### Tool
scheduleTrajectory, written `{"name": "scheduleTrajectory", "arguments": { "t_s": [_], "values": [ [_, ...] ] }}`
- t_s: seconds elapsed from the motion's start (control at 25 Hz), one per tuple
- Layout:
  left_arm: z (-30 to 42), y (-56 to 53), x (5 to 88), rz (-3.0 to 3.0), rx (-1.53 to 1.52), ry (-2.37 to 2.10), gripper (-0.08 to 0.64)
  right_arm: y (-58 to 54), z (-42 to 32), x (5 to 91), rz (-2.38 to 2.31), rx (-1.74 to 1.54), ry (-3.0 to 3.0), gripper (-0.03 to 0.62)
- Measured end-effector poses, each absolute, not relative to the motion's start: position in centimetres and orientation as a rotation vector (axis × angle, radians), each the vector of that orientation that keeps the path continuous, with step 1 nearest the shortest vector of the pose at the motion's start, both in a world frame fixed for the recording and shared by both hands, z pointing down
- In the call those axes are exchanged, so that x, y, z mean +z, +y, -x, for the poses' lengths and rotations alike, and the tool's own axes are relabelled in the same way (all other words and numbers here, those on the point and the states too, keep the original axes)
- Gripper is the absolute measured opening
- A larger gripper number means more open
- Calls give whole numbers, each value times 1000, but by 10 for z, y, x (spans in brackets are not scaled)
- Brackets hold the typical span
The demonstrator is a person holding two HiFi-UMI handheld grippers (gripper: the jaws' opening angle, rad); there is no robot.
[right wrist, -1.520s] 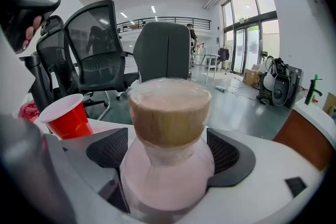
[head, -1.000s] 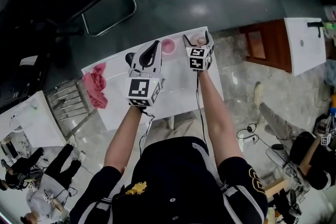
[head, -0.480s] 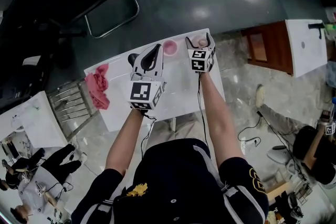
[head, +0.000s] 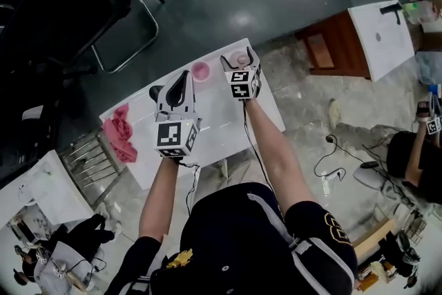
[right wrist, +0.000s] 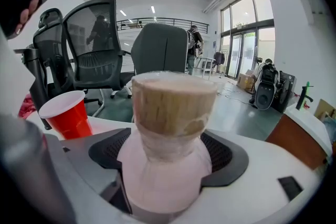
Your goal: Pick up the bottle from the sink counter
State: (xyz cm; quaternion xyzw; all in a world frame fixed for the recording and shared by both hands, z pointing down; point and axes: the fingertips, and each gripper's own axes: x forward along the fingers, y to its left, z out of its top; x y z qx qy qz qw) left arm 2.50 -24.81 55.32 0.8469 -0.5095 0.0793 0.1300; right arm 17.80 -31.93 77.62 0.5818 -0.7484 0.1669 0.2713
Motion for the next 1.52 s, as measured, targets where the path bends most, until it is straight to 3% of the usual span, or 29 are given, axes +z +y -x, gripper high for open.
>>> {"name": "scheduleTrajectory", "arguments": {
  "t_s": [0.76, 1.52],
  "values": [
    [-5, -217, 507, -2496, 153, -1520, 18, -289, -158, 676, -1619, 351, -2110, 436],
    [67, -146, 452, -2471, 55, -1651, 18, -200, -88, 490, -1581, 259, -2340, 436]
  ]
}}
